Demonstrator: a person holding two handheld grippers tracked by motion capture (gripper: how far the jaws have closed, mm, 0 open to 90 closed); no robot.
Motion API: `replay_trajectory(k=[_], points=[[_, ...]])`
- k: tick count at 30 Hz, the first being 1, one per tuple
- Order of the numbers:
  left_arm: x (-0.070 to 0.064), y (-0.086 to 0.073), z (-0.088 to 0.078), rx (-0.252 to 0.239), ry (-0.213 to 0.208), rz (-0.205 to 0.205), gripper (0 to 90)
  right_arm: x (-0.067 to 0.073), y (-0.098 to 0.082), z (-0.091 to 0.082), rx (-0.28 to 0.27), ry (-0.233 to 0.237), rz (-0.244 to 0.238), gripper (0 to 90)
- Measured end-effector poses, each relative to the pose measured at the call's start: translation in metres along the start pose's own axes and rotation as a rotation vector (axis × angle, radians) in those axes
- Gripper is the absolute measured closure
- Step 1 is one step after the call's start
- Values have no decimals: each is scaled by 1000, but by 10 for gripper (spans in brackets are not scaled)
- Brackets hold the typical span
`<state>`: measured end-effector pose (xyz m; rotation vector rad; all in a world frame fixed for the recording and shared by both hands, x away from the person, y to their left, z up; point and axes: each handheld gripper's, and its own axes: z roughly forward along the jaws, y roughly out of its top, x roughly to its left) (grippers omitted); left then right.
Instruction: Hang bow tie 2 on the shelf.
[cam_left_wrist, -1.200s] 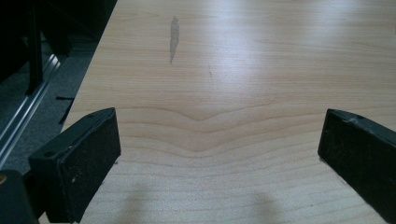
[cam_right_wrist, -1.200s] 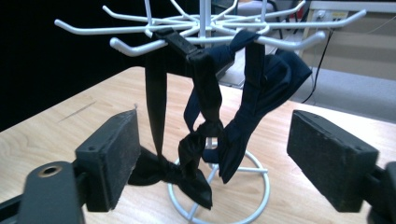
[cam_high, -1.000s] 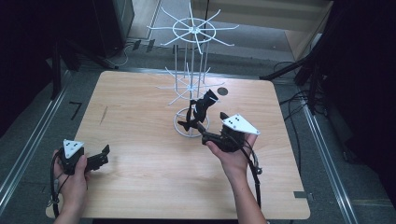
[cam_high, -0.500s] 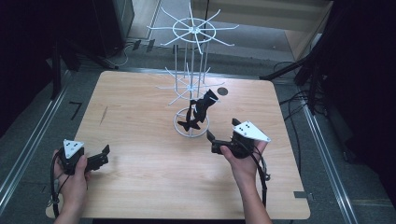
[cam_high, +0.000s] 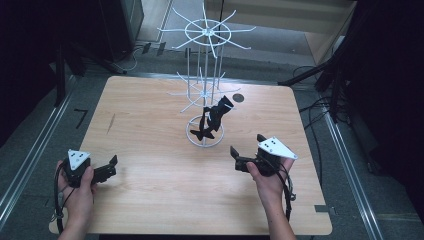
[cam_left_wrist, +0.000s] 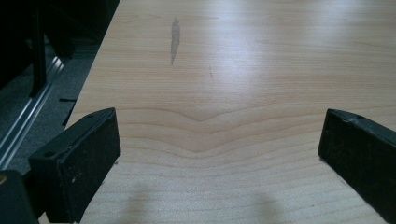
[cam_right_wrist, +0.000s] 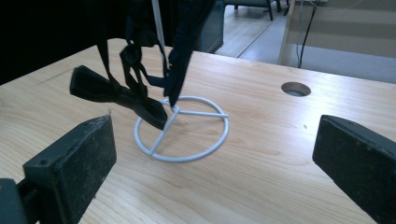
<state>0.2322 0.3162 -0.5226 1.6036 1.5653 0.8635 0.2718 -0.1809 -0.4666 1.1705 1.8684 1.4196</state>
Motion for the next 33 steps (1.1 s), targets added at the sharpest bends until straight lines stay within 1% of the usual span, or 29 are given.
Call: replay_trajectory(k=[18, 20, 26, 33], points=[[0, 0, 0, -1, 2, 4, 0, -27, -14, -23, 11, -43, 23, 0], [-1, 0, 0, 1, -1, -1, 0, -29, -15, -25, 15, -49, 30, 0], [-1, 0, 0, 3, -1, 1, 0, -39, -23, -31, 22, -63, 30, 0], [-1, 0, 0, 3, 1, 3, 0, -50, -30, -40, 21, -59, 66, 0]])
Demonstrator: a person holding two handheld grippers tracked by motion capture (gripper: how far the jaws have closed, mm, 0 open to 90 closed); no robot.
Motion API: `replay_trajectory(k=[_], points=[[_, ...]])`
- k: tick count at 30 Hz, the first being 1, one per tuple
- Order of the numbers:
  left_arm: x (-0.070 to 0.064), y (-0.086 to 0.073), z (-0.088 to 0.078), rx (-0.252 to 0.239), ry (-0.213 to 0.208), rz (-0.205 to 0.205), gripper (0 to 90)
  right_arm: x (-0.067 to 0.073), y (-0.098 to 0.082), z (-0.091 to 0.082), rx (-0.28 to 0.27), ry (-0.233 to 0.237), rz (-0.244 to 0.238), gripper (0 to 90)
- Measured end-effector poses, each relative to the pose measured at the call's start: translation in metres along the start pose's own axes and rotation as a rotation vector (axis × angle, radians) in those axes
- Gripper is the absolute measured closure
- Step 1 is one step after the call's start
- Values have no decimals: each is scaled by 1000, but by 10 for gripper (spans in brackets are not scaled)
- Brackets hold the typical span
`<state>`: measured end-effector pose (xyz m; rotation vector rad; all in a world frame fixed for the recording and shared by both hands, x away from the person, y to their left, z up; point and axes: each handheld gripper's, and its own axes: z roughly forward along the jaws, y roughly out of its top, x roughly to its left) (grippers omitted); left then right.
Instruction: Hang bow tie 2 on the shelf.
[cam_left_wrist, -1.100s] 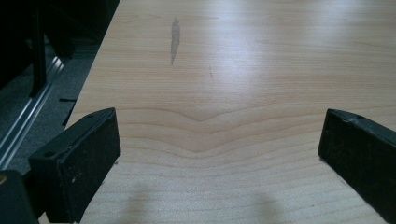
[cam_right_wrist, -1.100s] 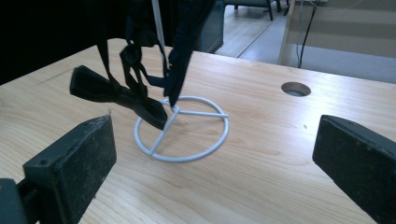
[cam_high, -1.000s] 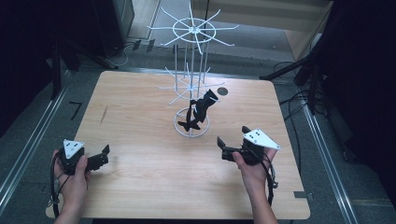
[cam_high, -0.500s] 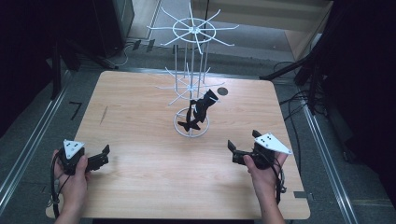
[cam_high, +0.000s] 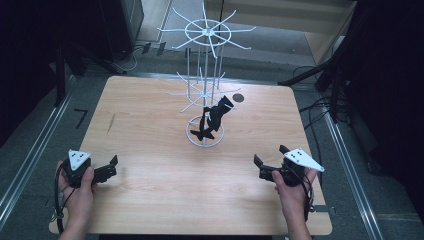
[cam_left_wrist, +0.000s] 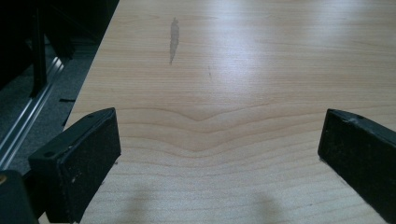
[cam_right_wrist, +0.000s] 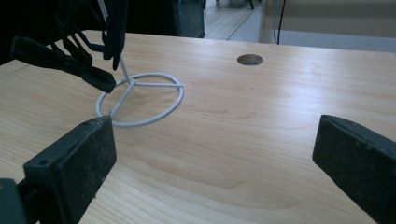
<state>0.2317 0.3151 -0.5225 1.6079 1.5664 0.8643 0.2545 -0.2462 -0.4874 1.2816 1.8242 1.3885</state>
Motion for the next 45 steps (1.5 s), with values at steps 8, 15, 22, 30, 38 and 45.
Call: replay_trajectory(k=[8, 15, 22, 30, 38, 45], points=[[0, 0, 0, -2, 2, -2, 0, -15, -9, -8, 5, -16, 17, 0], [1, 0, 0, -3, -2, -5, 0, -30, -21, -13, 14, -23, 31, 0], [1, 0, -1, -8, 2, -16, 0, -41, -30, -20, 29, -39, 45, 0], [3, 0, -1, -28, -38, -25, 0, -61, -43, -30, 46, -43, 74, 0], [4, 0, 0, -28, -39, -32, 0, -78, -53, -40, 56, -66, 98, 0], [4, 0, 0, -23, -40, -37, 0, -91, -61, -49, 58, -93, 122, 0]])
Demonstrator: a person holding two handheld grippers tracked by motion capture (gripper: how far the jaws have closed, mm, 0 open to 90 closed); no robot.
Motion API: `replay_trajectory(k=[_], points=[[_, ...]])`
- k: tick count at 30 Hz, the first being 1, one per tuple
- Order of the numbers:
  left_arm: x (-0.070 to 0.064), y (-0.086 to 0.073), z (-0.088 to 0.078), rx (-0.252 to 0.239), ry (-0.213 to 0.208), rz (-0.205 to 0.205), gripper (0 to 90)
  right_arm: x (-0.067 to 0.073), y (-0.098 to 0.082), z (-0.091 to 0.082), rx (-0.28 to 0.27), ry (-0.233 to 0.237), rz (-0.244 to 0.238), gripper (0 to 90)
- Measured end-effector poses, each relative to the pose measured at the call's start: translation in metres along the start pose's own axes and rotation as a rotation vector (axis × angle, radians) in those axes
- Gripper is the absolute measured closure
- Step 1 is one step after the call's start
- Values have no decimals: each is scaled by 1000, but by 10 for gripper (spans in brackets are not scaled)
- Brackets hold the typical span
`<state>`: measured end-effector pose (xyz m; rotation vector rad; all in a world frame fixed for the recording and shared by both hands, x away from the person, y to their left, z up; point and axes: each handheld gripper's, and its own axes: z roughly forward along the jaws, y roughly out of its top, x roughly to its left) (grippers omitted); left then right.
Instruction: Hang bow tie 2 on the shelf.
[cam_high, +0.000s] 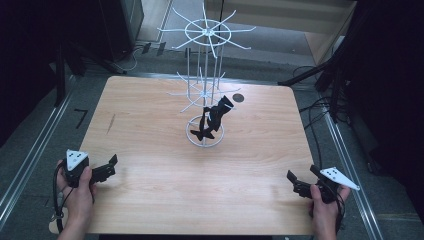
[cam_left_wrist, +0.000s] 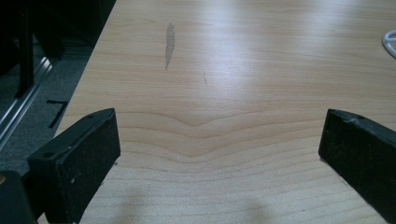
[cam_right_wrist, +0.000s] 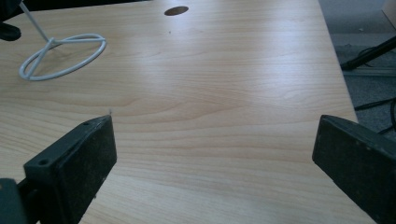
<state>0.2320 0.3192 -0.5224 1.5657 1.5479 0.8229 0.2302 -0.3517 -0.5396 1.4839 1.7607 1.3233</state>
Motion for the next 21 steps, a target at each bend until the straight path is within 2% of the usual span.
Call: replay_trajectory(k=[13, 21], points=[[0, 0, 0, 0, 1, -2, 0, -19, -9, -14, 3, -43, 19, 12], [0, 0, 0, 0, 3, -3, 0, -21, -13, -17, 5, -48, 10, 30]])
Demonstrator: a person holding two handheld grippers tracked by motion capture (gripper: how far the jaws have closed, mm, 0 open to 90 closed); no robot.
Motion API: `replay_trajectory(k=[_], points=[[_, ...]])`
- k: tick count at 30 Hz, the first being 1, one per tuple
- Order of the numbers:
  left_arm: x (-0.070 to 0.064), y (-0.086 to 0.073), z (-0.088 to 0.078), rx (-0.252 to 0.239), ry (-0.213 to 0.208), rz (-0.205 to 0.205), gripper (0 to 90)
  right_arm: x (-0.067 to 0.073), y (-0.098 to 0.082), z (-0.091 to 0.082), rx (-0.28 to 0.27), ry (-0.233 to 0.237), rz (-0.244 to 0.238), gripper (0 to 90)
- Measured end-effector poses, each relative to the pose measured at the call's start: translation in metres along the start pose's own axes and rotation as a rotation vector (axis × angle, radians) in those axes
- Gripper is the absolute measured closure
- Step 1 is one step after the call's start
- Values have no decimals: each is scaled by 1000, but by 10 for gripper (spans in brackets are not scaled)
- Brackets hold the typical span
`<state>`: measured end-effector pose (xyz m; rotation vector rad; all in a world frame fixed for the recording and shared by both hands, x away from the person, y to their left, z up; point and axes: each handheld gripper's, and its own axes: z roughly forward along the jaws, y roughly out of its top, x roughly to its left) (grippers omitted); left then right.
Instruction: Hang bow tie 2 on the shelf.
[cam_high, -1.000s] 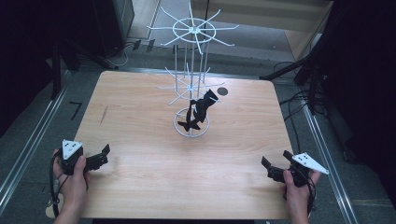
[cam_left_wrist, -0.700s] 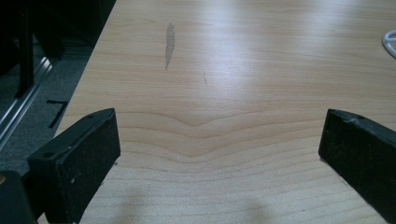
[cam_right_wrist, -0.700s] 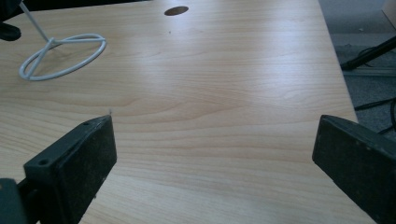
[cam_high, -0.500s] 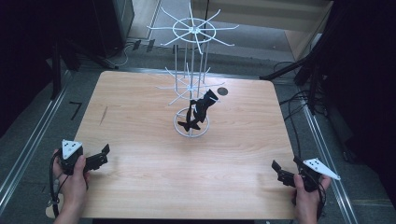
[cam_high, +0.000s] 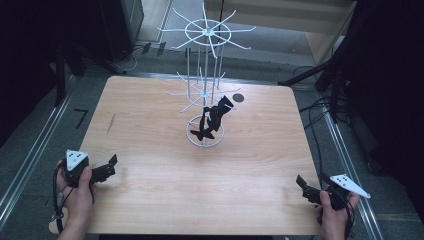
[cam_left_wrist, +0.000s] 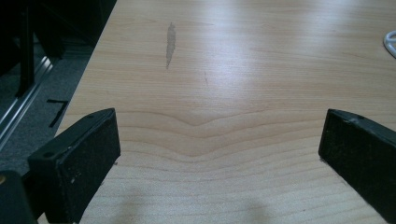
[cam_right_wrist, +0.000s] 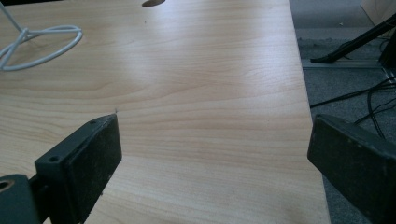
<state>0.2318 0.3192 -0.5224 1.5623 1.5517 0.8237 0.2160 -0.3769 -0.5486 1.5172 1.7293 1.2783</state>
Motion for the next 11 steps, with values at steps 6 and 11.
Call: replay_trajectory(k=[6, 11], points=[[0, 0, 0, 0, 2, -2, 0, 1, 0, -3, -5, 0, 7, 39], [0, 0, 0, 3, 5, -3, 0, 3, 1, -3, -6, 0, 6, 46]])
